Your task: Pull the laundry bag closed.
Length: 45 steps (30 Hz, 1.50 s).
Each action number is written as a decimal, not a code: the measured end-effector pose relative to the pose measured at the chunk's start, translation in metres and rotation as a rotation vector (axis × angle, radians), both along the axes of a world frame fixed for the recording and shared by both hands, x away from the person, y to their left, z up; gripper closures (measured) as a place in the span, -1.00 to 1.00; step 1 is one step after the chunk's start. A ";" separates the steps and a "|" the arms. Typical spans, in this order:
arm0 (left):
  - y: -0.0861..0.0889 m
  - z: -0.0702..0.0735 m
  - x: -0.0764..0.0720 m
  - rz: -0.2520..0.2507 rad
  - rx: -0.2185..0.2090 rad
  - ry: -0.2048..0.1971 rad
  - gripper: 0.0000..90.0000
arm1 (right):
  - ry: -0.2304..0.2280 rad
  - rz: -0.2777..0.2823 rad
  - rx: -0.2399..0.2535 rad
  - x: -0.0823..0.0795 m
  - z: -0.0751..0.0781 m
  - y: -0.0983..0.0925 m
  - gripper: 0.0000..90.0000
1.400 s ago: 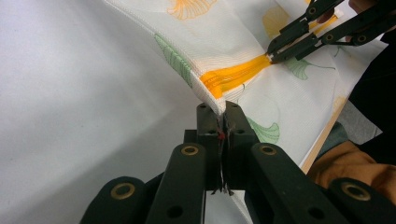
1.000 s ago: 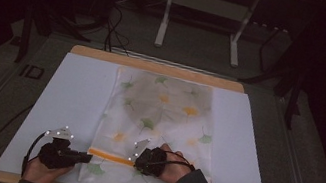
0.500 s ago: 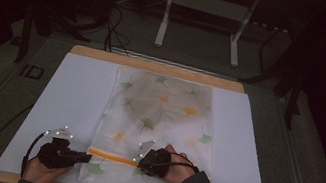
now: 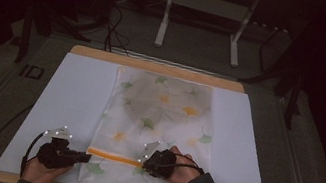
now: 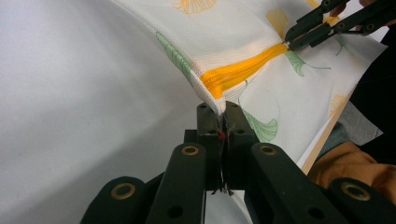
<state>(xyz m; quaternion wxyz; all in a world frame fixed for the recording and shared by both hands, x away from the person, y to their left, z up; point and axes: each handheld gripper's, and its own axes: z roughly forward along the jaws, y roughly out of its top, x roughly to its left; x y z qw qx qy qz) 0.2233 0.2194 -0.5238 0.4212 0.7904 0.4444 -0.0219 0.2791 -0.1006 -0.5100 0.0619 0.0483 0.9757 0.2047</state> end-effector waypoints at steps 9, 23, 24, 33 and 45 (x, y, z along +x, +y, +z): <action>0.001 0.000 0.000 0.002 0.000 -0.001 0.95 | -0.002 -0.015 -0.003 0.000 0.000 -0.009 0.88; 0.001 0.001 0.000 0.006 -0.002 -0.002 0.95 | 0.004 -0.049 -0.006 0.002 0.000 -0.030 0.88; 0.001 0.000 0.000 0.007 -0.002 -0.001 0.95 | 0.006 -0.053 -0.006 0.002 0.000 -0.031 0.88; 0.002 0.001 0.000 0.006 -0.002 -0.002 0.95 | 0.005 -0.068 -0.010 0.001 0.000 -0.042 0.88; 0.002 0.000 0.000 0.003 -0.004 -0.002 0.95 | 0.009 -0.088 -0.002 0.001 -0.001 -0.053 0.88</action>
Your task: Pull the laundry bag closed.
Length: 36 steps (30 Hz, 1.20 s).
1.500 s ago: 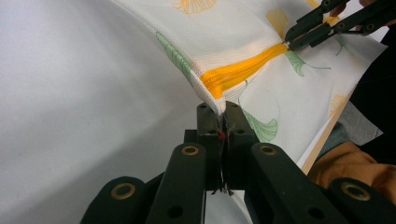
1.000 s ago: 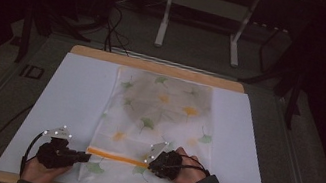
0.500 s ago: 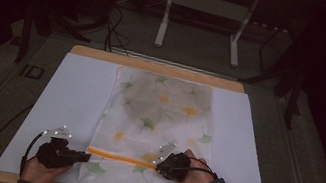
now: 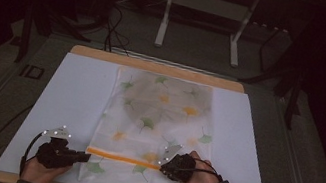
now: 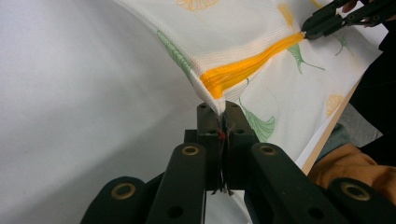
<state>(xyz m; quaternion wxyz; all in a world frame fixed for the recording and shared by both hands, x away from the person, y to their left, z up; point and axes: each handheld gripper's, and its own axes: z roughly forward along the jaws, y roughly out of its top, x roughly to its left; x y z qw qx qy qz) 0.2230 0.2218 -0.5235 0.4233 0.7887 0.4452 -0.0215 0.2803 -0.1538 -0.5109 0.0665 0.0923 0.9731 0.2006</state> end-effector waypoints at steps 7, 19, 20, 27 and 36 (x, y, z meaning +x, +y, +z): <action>0.000 0.000 0.000 0.001 0.001 0.000 0.95 | -0.003 -0.001 0.000 0.000 0.000 -0.004 0.88; 0.000 0.000 0.000 0.002 0.000 0.000 0.95 | 0.001 -0.020 -0.008 0.001 0.001 -0.013 0.88; 0.000 0.000 0.000 0.004 0.001 -0.001 0.95 | 0.003 -0.021 -0.007 0.002 0.001 -0.013 0.88; 0.000 0.000 0.000 0.004 0.001 -0.001 0.95 | 0.003 -0.029 -0.015 0.002 0.001 -0.017 0.88; 0.000 0.000 0.000 0.004 0.002 -0.001 0.96 | 0.004 -0.038 -0.015 0.002 0.002 -0.023 0.88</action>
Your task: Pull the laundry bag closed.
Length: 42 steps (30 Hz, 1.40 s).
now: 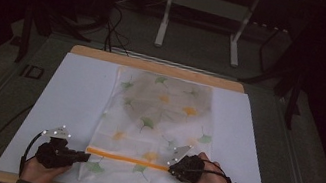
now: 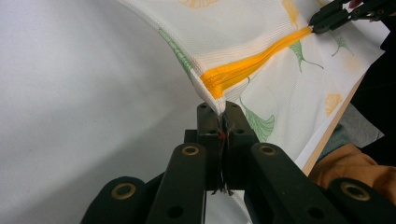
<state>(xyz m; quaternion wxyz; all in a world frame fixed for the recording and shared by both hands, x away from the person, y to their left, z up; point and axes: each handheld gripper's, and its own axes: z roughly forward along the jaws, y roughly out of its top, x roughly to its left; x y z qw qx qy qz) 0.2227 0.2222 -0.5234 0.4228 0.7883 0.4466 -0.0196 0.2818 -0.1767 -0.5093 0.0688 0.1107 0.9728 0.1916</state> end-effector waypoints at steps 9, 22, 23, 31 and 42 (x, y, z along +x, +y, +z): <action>0.000 0.000 0.000 0.002 -0.001 -0.001 0.96 | 0.000 -0.002 -0.008 0.000 0.000 -0.003 0.88; 0.001 0.000 0.000 0.003 0.002 -0.002 0.96 | 0.001 -0.021 -0.013 -0.001 0.001 -0.012 0.88; 0.001 0.000 0.000 0.003 0.001 -0.002 0.96 | 0.001 -0.022 -0.016 -0.001 0.001 -0.014 0.88; 0.001 0.000 0.000 0.005 0.000 -0.002 0.96 | 0.002 -0.025 -0.016 -0.001 0.001 -0.017 0.88; 0.001 0.000 0.000 0.004 0.002 -0.001 0.96 | 0.001 -0.035 -0.021 0.000 0.002 -0.021 0.88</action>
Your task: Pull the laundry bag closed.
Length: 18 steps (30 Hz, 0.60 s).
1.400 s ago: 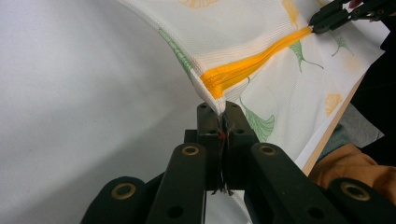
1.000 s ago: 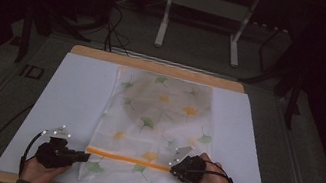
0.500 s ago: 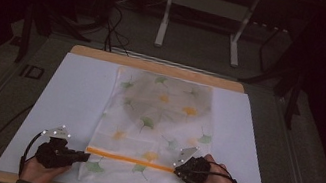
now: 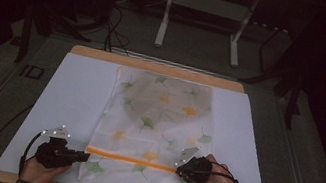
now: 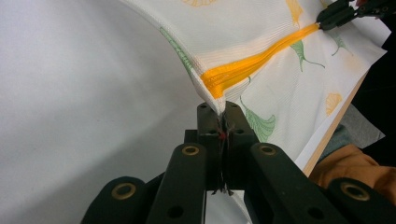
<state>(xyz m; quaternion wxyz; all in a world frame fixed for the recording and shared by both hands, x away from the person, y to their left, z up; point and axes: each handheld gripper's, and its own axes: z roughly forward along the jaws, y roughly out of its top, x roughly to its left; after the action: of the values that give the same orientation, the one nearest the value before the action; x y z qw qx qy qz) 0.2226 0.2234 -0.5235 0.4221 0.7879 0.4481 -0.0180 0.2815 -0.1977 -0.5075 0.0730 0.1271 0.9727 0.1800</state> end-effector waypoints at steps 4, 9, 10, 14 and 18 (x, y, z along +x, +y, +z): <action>0.000 0.000 0.000 -0.001 0.000 -0.001 0.96 | 0.002 -0.001 0.005 0.000 0.000 -0.004 0.88; 0.000 0.000 0.000 -0.001 0.002 0.000 0.96 | 0.003 -0.006 0.002 -0.001 0.001 -0.005 0.88; 0.000 0.000 0.000 0.000 0.001 0.000 0.96 | 0.000 -0.003 -0.006 0.000 0.001 -0.006 0.88; 0.000 0.000 0.000 0.000 0.003 0.001 0.96 | 0.001 -0.016 -0.003 -0.001 0.002 -0.011 0.88; 0.000 0.000 0.000 0.001 0.001 0.000 0.96 | 0.005 -0.021 -0.008 -0.001 0.003 -0.015 0.88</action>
<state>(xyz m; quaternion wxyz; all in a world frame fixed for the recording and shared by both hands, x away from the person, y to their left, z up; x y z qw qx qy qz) 0.2226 0.2236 -0.5236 0.4216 0.7878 0.4486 -0.0177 0.2802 -0.2130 -0.5046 0.0728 0.1377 0.9721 0.1751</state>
